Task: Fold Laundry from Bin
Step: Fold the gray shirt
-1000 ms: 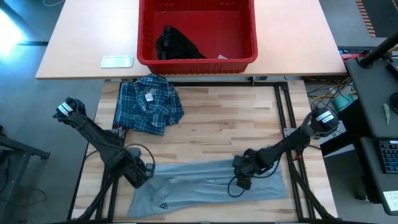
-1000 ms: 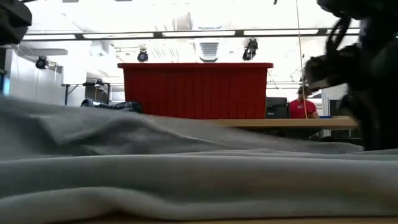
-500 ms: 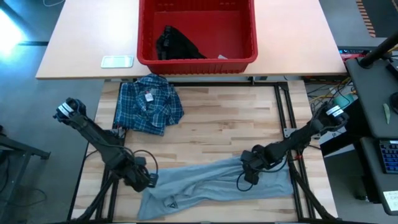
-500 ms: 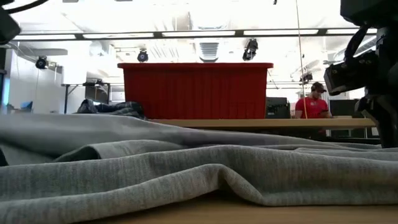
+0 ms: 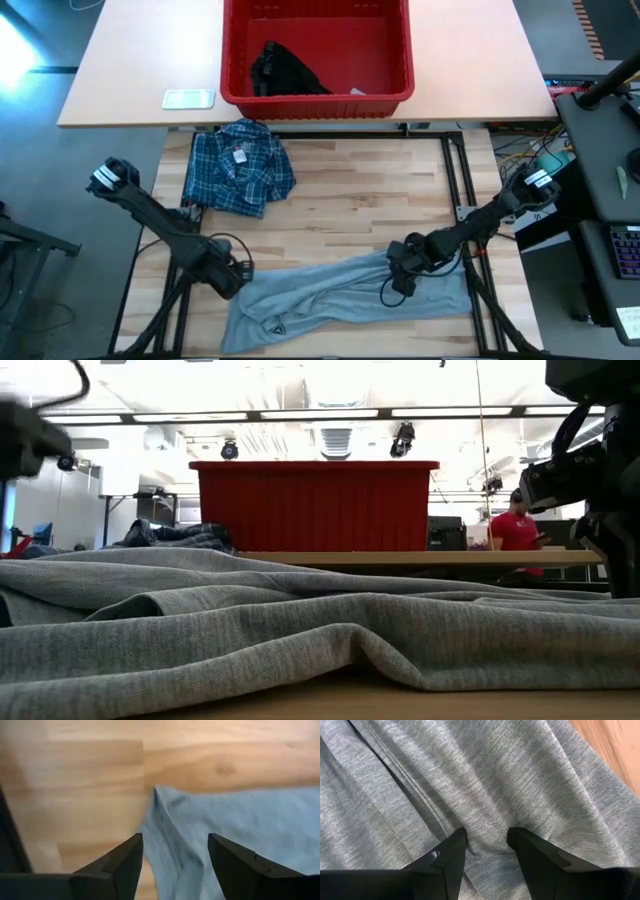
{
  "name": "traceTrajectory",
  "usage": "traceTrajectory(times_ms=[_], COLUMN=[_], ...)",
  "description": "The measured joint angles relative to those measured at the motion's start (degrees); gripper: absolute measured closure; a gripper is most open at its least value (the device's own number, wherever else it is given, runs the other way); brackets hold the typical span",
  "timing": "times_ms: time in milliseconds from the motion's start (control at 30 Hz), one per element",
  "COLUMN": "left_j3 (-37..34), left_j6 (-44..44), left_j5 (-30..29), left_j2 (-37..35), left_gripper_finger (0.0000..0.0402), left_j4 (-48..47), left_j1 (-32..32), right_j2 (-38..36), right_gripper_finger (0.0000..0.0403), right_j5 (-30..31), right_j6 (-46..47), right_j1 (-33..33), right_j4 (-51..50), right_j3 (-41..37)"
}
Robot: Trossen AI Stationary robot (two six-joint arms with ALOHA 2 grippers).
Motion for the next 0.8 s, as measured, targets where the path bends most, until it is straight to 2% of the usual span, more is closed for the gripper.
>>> traceTrajectory(times_ms=[100,300,400,467,567,633,700,800], left_j3=[-2.1,-5.6,-5.7,-4.1,2.4,6.6,9.0,8.0], left_j6=[0.0,-0.2,1.5,2.2,1.7,2.0,5.0,8.7], left_j5=[0.4,8.3,9.1,8.5,2.9,-5.5,-14.0,-17.8], left_j2=[2.6,6.6,6.7,5.5,1.9,0.8,0.5,3.0], left_gripper_finger=[0.021,0.0246,0.0262,0.0272,0.0286,0.0294,0.0301,0.0311], left_j4=[0.6,-1.2,-0.8,-5.4,-14.9,-19.9,-18.3,-11.3], left_j1=[0.6,0.5,0.5,0.5,0.4,-0.2,-0.6,0.1], right_j2=[0.0,0.0,0.0,-0.7,-2.3,-3.9,-5.7,-8.0], right_gripper_finger=[0.0239,0.0239,0.0239,0.0239,0.0239,0.0239,0.0239,0.0239], right_j5=[0.1,0.0,0.0,0.0,0.3,0.3,0.3,0.1], right_j6=[1.0,2.4,3.0,3.6,4.0,4.0,4.0,3.1], right_j1=[0.0,0.0,0.0,0.0,0.0,-0.1,-0.1,-0.1], right_j4=[0.1,0.1,-0.2,-0.5,-0.9,-1.3,-1.2,-2.1], right_j3=[0.0,0.0,0.2,0.3,0.4,0.7,1.4,2.9])
